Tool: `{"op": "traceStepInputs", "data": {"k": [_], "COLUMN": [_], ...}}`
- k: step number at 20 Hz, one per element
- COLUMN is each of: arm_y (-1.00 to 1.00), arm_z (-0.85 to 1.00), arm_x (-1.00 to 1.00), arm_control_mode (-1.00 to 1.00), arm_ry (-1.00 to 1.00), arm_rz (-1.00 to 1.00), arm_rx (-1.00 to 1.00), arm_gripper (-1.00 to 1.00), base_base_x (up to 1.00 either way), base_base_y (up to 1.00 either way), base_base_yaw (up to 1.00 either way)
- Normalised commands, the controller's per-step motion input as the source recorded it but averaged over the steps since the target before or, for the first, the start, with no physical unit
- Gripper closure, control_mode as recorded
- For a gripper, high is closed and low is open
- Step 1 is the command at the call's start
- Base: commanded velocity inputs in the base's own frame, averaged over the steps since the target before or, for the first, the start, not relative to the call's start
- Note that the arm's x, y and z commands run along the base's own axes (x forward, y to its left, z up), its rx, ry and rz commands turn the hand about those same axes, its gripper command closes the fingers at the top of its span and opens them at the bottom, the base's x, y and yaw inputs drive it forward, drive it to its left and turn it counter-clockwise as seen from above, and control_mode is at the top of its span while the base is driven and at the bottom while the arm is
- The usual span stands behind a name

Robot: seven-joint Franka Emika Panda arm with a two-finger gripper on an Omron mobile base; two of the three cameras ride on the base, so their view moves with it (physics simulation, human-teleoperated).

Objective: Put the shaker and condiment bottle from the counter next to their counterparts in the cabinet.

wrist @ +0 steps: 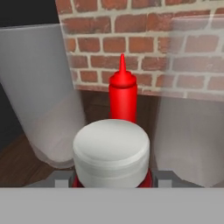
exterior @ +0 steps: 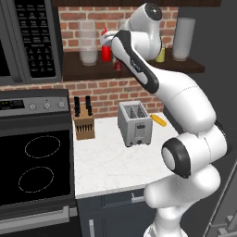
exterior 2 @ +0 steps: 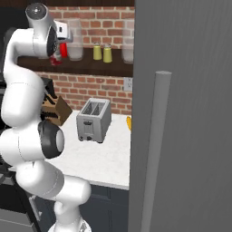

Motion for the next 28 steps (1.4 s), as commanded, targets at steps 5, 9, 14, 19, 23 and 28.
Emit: {"op": "traceStepInputs", "data": {"k": [5, 9, 14, 19, 23, 28], "arm_y": [-0.04, 0.0, 0.0, 0.0, 0.0, 0.0], "arm_z": [0.0, 0.0, -0.01, 0.0, 0.0, 0.0], "arm_x": [0.18, 0.15, 0.1, 0.08, 0.1, 0.09], "arm_control_mode": [-1.0, -1.0, -1.0, -1.0, -1.0, -1.0], "arm_ry": [0.0, 0.0, 0.0, 0.0, -0.01, -0.01], "arm_rz": [0.0, 0.0, 0.0, 0.0, 0.0, 0.0], "arm_rx": [0.0, 0.0, 0.0, 0.0, 0.0, 0.0], "arm_gripper": [1.0, 1.0, 1.0, 1.0, 1.0, 1.0], "base_base_x": [0.0, 0.0, 0.0, 0.0, 0.0, 0.0], "base_base_y": [0.0, 0.0, 0.0, 0.0, 0.0, 0.0], "base_base_yaw": [0.0, 0.0, 0.0, 0.0, 0.0, 0.0]}}
